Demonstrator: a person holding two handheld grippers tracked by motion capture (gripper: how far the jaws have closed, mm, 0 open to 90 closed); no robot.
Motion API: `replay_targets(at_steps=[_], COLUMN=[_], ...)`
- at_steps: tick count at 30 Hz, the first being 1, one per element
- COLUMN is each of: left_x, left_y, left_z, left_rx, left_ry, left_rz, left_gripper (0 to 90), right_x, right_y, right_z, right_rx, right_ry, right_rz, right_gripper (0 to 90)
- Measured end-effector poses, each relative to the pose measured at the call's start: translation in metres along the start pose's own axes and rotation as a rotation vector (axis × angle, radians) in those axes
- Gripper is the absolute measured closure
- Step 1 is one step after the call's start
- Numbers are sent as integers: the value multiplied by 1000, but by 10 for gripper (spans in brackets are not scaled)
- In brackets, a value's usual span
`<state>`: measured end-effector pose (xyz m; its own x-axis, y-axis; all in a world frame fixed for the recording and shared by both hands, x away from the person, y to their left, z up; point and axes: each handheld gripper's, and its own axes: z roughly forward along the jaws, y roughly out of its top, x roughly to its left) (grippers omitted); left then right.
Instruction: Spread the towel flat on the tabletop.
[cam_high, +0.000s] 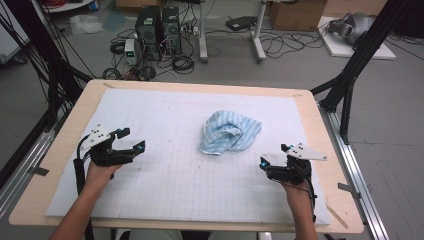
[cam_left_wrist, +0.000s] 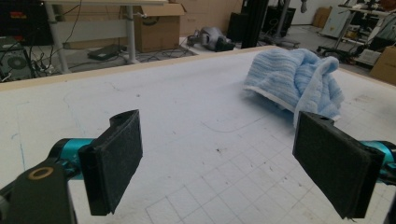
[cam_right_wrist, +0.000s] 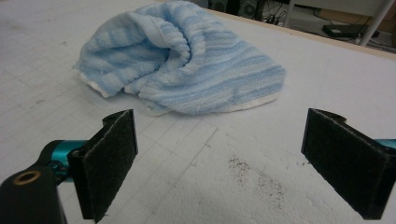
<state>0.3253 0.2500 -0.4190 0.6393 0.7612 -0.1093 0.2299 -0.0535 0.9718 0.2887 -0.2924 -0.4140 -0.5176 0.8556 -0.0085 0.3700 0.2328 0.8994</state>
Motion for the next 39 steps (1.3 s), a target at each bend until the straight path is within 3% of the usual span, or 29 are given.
replay_targets(at_steps=[14,18,27,39], left_x=[-1,-5,-15,-31], left_y=[0,1,2,23], left_z=[5,8,14,46], left_rx=[9,20,30,55], left_ry=[-4,-18,-57,-94], left_rz=[-7,10,12,26], left_gripper=[170,171,171,191], right_x=[-2,-4,4,7], right_y=[-5,-5,-3,-2], right_z=[-2,-6,-5,0], right_rx=[2,-10,5,12], right_ry=[4,4,24,48], right_rz=[9,28,16,15], right_gripper=[99,99,99,100])
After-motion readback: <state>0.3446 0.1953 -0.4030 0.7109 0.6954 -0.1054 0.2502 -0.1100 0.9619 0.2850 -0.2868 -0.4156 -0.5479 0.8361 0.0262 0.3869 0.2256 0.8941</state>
